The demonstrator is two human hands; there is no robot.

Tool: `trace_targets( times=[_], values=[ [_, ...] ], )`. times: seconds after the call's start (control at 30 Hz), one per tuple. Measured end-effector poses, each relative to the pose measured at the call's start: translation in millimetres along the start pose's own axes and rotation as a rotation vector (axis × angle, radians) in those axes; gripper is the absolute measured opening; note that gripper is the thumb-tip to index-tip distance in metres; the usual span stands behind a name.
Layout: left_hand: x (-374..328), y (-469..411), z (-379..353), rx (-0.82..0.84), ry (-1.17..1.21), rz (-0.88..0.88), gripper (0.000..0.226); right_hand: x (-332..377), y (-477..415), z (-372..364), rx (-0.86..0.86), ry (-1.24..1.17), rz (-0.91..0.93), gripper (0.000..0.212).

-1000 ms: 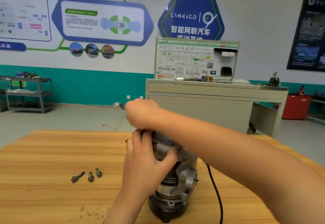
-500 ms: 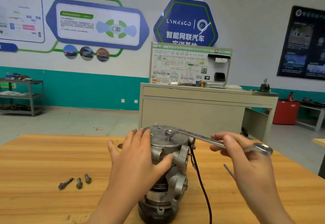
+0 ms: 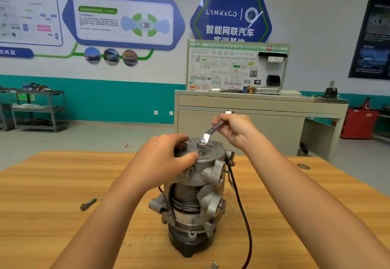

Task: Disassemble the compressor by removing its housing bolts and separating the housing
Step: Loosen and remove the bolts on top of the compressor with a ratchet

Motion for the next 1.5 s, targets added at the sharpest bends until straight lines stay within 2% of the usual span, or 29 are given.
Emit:
trace_targets(
  times=[0.13, 0.27, 0.4, 0.63, 0.73, 0.8, 0.83, 0.9, 0.97, 1.03, 1.1, 1.2, 1.3, 1.4, 1.5],
  values=[
    [-6, -5, 1, 0.006, -0.027, -0.014, 0.047, 7, 2, -2, 0.036, -0.133, 0.033, 0.006],
    [-14, -11, -4, 0.027, -0.044, -0.059, 0.038, 5, 4, 3, 0.024, -0.158, 0.033, 0.015],
    [-13, -16, -5, -0.095, 0.142, -0.063, 0.036, 8, 2, -2, 0.0, -0.192, 0.035, 0.01],
    [-1, -21, -11, -0.168, 0.436, -0.02, 0.028, 25, 1, -12, 0.009, -0.291, 0.03, 0.013],
    [-4, -23, -10, -0.178, 0.392, -0.053, 0.022, 44, 7, -18, 0.078, -0.498, 0.006, 0.028],
    [-4, -28, 7, -0.263, 0.506, -0.059, 0.019, 59, 16, -11, 0.037, -0.492, 0.069, 0.036],
    [0, -30, 23, -0.342, 0.582, -0.057, 0.018, 66, 21, -2, 0.001, -0.474, 0.122, 0.032],
    [16, -31, 63, -0.514, 0.655, -0.06, 0.019, 78, 35, 22, -0.12, -0.341, 0.291, 0.016],
    [45, -23, 95, -0.605, 0.57, -0.046, 0.021, 84, 58, 48, -0.273, 0.03, 0.546, 0.009],
    [90, -1, 102, -0.573, 0.363, 0.032, 0.014, 77, 83, 65, -0.406, 0.506, 0.811, 0.007],
    [143, 34, 85, -0.476, 0.161, 0.164, 0.016, 55, 94, 77, -0.441, 0.869, 0.947, 0.008],
    [220, 99, 50, -0.378, 0.032, 0.363, 0.02, 21, 89, 97, -0.406, 1.16, 0.898, 0.018],
    [273, 142, 19, -0.266, 0.036, 0.525, 0.012, 4, 92, 110, -0.38, 1.377, 0.894, 0.016],
    [294, 150, -8, -0.113, -0.081, 0.514, 0.014, -10, 95, 123, -0.308, 1.523, 0.863, 0.016],
    [305, 141, -15, -0.165, -0.123, 0.497, 0.012, -21, 103, 134, -0.243, 1.515, 0.84, 0.021]
  ],
)
Point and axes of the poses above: each hand's wrist, its own y-axis away from the middle knuckle, its own z-axis out of the back of the hand, x = y × z, the point moved 7 cm from there along -y, towards the middle knuckle, and after that the axes turned 8 degrees about -z, right-handed, at the moved point
